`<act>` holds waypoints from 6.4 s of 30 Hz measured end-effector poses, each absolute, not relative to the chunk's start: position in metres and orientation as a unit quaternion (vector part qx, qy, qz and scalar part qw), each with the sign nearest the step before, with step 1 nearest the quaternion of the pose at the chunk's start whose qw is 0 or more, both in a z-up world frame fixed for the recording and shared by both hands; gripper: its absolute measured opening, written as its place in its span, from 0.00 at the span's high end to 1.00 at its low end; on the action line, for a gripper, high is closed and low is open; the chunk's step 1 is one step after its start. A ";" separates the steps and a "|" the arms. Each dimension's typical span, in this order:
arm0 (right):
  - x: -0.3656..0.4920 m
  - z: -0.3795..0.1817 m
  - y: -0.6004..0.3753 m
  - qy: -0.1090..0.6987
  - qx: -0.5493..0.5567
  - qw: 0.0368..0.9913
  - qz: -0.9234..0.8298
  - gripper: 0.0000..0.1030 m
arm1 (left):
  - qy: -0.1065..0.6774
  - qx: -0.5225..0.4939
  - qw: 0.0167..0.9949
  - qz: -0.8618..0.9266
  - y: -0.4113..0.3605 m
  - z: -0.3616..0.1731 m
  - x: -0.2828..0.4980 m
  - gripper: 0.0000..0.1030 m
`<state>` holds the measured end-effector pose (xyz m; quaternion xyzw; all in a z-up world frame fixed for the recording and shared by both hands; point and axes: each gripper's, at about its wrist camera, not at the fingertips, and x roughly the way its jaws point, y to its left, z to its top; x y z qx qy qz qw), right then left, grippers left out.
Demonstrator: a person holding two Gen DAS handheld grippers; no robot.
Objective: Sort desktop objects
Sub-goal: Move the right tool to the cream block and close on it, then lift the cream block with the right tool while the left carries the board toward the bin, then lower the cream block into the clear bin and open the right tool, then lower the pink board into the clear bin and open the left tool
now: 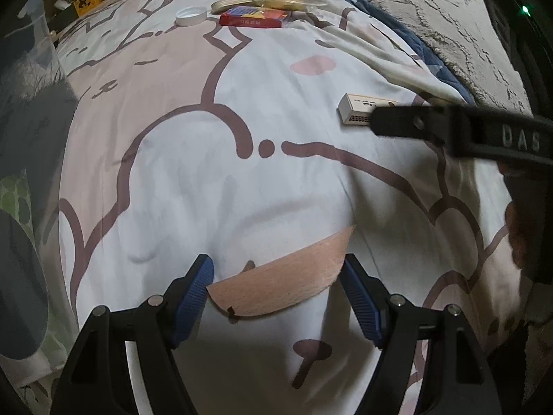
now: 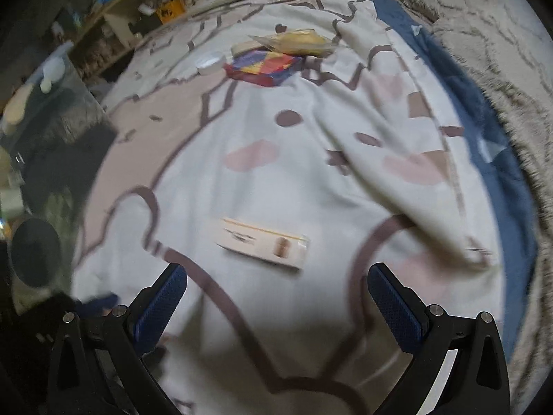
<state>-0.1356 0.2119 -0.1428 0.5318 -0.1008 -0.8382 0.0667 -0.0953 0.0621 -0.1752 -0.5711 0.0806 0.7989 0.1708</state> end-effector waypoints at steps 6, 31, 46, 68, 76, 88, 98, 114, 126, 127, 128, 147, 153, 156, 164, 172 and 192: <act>-0.144 -0.149 0.206 -0.136 0.516 0.065 -0.843 0.21 | 0.082 -0.570 0.164 0.801 0.064 -0.177 -0.096 0.27; -0.131 -0.137 0.212 -0.139 0.502 0.052 -0.852 0.43 | 0.035 -0.536 0.150 0.830 0.043 -0.143 -0.103 0.27; -0.096 -0.073 0.222 -0.171 0.434 0.075 -0.881 0.43 | 0.033 -0.446 0.149 0.882 0.032 -0.079 -0.089 0.27; -0.073 0.002 0.190 -0.134 0.353 0.127 -0.917 0.43 | 0.017 -0.306 0.145 0.941 -0.016 0.019 -0.047 0.27; -0.075 0.032 0.167 -0.145 0.326 0.147 -0.923 0.43 | -0.015 -0.275 0.106 0.955 -0.056 0.044 -0.045 0.27; -0.081 0.058 0.096 -0.118 0.310 0.192 -0.924 0.43 | -0.064 -0.237 0.049 0.968 -0.129 0.061 -0.043 0.27; -0.078 0.070 0.044 -0.085 0.307 0.232 -0.919 0.43 | -0.097 -0.224 0.004 0.970 -0.176 0.062 -0.044 0.27; -0.087 0.087 -0.020 -0.004 0.310 0.267 -0.913 0.43 | -0.148 -0.220 -0.050 0.963 -0.241 0.055 -0.045 0.27; -0.134 0.092 -0.063 0.233 0.300 0.233 -0.895 0.43 | -0.165 -0.224 -0.064 0.958 -0.261 0.045 -0.050 0.27; -0.136 0.090 -0.068 0.266 0.294 0.232 -0.888 0.43 | -0.166 -0.225 -0.063 0.958 -0.261 0.045 -0.051 0.27; -0.139 0.087 -0.072 0.302 0.286 0.229 -0.880 0.43 | -0.166 -0.226 -0.062 0.958 -0.260 0.045 -0.052 0.27; -0.177 0.071 -0.136 0.276 0.403 0.294 -0.821 0.43 | -0.175 -0.227 -0.063 0.956 -0.264 0.041 -0.053 0.27; -0.186 0.059 -0.139 0.199 0.472 0.284 -0.811 0.27 | -0.183 -0.228 -0.064 0.954 -0.269 0.040 -0.052 0.27; -0.180 0.063 -0.136 0.189 0.464 0.290 -0.816 0.06 | -0.189 -0.226 -0.067 0.953 -0.272 0.040 -0.052 0.27; -0.155 0.080 -0.112 0.163 0.431 0.285 -0.841 0.06 | -0.210 -0.225 -0.053 0.950 -0.276 0.038 -0.054 0.27; -0.098 0.075 -0.070 0.138 0.408 0.298 -0.852 0.06 | -0.235 -0.224 -0.041 0.945 -0.288 0.042 -0.064 0.27; -0.039 0.016 0.007 0.039 0.423 0.291 -0.858 0.06 | 0.000 -0.342 -0.108 0.933 -0.289 0.062 -0.092 0.27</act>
